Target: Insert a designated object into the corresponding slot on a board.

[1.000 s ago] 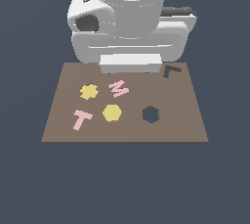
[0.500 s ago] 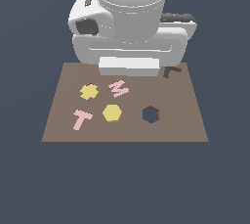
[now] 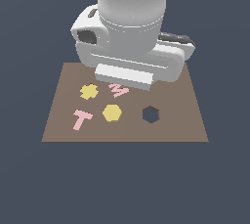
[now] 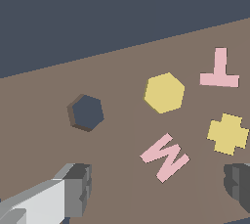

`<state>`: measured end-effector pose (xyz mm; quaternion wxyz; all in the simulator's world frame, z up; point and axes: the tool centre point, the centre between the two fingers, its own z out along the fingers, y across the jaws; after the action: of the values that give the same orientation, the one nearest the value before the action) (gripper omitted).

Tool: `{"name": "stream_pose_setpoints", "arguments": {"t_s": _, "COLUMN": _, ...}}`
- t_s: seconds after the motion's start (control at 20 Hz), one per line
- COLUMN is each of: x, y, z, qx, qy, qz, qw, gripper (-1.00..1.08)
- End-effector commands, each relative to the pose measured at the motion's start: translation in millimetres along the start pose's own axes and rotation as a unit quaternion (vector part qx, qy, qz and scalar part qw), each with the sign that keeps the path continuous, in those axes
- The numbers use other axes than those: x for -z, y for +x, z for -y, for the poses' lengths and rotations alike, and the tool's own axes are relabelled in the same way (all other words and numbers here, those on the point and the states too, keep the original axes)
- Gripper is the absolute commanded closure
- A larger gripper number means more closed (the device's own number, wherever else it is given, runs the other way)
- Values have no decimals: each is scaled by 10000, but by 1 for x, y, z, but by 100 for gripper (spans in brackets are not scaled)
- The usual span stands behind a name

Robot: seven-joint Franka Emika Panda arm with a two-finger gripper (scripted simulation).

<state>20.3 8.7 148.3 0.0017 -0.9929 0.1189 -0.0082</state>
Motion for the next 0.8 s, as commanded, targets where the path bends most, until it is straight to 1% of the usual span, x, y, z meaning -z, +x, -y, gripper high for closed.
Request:
{"name": "stream_pose_setpoints", "arguments": {"t_s": 0.0, "x": -6, "y": 4, "z": 0, "qx": -358, "qy": -6, "qz": 3, "qw": 9994, "gripper": -92}}
{"name": "stream_pose_setpoints", "arguments": {"t_s": 0.2, "x": -16, "y": 11, "z": 0, "qx": -1046, "qy": -16, "qz": 6, "qw": 9945, "gripper": -92}}
{"name": "stream_pose_setpoints", "arguments": {"t_s": 0.3, "x": -23, "y": 16, "z": -1, "qx": -1439, "qy": -22, "qz": 8, "qw": 9896, "gripper": -92}}
{"name": "stream_pose_setpoints", "arguments": {"t_s": 0.4, "x": -29, "y": 20, "z": -2, "qx": -1844, "qy": -27, "qz": 11, "qw": 9828, "gripper": -92}}
{"name": "stream_pose_setpoints", "arguments": {"t_s": 0.5, "x": -35, "y": 25, "z": -3, "qx": -2252, "qy": -33, "qz": 13, "qw": 9743, "gripper": -92}}
{"name": "stream_pose_setpoints", "arguments": {"t_s": 0.6, "x": -42, "y": 29, "z": -5, "qx": -2661, "qy": -38, "qz": 15, "qw": 9639, "gripper": -92}}
{"name": "stream_pose_setpoints", "arguments": {"t_s": 0.75, "x": -52, "y": 35, "z": -9, "qx": -3274, "qy": -45, "qz": 19, "qw": 9449, "gripper": -92}}
